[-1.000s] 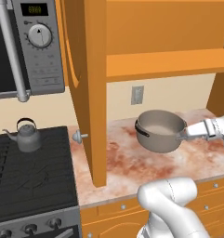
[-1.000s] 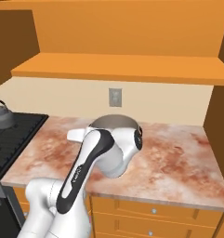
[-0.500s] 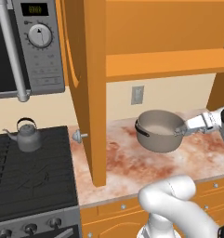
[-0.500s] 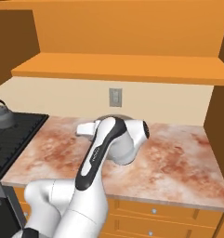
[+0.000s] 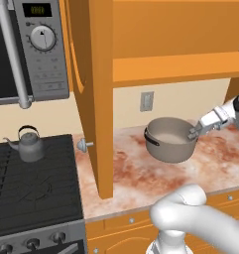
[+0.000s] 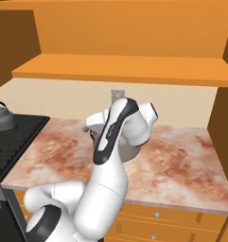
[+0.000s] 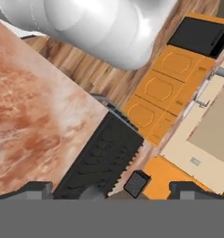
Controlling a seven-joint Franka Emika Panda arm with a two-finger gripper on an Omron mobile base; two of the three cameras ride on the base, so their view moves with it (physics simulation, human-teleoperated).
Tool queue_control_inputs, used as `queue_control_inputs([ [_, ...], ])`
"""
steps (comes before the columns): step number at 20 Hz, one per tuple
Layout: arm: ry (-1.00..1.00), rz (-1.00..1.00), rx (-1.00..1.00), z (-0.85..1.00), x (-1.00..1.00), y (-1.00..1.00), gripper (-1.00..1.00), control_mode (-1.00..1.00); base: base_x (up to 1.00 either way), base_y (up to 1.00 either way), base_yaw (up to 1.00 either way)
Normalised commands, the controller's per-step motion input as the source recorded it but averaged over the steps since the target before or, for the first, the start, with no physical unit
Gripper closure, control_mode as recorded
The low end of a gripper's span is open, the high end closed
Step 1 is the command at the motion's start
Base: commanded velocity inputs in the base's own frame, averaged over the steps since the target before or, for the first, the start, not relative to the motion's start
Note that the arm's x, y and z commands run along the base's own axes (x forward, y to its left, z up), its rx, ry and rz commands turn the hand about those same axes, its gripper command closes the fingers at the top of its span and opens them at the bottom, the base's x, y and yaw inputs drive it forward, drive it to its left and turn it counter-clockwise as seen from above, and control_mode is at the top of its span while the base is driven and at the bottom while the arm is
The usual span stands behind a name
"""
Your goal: Pick the kettle from the cabinet and place it on a stove burner. Then pick the pot from the counter and place it on another stove burner. Finally, turn both burners on.
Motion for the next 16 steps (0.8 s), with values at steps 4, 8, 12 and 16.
queue_control_inputs([
  [4,-0.17,0.22,-0.13,-0.07,0.01,-0.04,-1.00,-1.00,0.00,0.00,0.00],
  [8,-0.28,0.26,-0.15,-0.14,0.00,-0.01,-1.00,-1.00,0.00,0.00,0.00],
  [12,-0.33,0.27,-0.15,-0.18,0.00,-0.04,-1.00,-1.00,0.00,0.00,0.00],
  [16,-0.34,0.24,-0.14,-0.22,0.00,-0.11,-1.00,-1.00,0.00,0.00,0.00],
])
